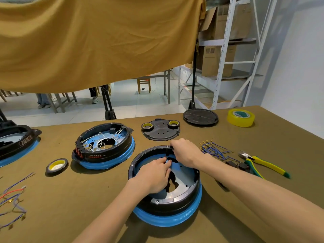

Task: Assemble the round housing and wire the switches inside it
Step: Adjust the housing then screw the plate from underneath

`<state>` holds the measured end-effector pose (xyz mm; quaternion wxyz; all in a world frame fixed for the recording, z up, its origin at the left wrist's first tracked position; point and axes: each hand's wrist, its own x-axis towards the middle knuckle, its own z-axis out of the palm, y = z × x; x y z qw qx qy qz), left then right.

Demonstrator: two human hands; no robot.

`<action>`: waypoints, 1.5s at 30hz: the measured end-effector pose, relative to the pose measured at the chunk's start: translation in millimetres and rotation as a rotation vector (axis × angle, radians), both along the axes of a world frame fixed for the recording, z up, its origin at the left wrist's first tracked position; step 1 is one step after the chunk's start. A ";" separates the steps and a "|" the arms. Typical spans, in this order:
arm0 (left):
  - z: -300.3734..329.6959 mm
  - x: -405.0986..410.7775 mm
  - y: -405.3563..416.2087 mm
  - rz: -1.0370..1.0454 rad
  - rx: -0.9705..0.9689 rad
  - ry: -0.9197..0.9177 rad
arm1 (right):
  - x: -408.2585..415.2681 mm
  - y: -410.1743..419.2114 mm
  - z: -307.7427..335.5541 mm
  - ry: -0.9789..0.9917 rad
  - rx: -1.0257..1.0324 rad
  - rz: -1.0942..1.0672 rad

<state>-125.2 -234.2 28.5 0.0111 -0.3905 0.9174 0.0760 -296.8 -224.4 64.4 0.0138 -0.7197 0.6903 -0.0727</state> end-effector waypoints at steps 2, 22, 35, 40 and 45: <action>0.6 1.2 3.3 0.013 -0.031 -0.009 | 1.0 -2.8 3.2 -0.040 0.029 0.016; -2.0 2.0 20.5 -0.107 -0.121 0.055 | -5.2 18.9 19.9 -0.025 0.155 -0.054; 3.4 -7.2 27.3 -0.150 -0.069 -0.004 | -17.5 26.5 27.9 0.032 0.230 -0.085; 2.7 -10.1 28.8 -0.185 -0.092 -0.005 | -16.8 26.8 28.9 -0.048 0.161 -0.015; 5.0 -12.9 29.4 -0.146 -0.025 0.018 | -15.5 19.4 33.0 -0.021 0.165 0.026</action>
